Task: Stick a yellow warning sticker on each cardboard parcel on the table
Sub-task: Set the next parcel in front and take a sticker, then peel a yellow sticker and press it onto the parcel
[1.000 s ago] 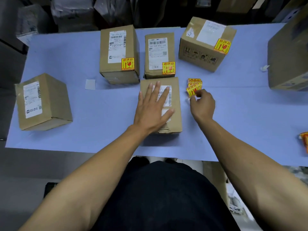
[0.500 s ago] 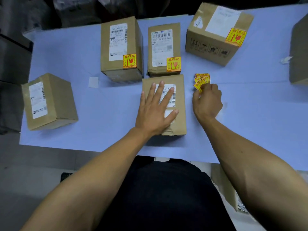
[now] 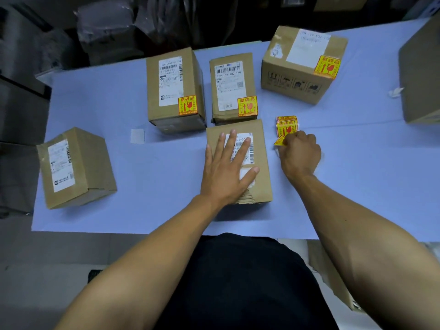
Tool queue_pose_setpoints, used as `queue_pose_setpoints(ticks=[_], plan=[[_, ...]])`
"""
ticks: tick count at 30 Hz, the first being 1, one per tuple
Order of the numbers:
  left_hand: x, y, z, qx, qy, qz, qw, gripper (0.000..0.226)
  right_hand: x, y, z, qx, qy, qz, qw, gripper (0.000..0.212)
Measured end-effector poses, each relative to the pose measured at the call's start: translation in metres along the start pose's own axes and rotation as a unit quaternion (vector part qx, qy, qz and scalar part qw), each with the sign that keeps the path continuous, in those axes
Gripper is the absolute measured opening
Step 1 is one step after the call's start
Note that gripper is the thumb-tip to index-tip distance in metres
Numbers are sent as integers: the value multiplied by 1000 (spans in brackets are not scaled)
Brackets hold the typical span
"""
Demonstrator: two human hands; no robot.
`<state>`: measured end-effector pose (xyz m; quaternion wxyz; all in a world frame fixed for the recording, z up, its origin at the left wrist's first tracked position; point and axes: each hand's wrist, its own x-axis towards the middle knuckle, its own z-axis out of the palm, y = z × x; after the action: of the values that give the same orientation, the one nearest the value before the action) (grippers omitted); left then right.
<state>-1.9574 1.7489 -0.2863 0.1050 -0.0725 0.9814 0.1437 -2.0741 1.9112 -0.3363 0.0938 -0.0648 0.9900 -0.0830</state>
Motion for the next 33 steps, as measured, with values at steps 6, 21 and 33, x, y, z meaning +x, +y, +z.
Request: queue_pose_setpoints(ticks=[6,21,33], plan=[[-1,-4,-9,-27,-14,30,999,70,-11,2,-16,133,50,58,988,26],[9,25,-77,-635,-8,-175,752,12,-83,-67,-100,715,-133,118,676,18],[-7,-19,-95,-703,-134,-317,623,8,-105,-77,-96,191,137,-259,937,4]])
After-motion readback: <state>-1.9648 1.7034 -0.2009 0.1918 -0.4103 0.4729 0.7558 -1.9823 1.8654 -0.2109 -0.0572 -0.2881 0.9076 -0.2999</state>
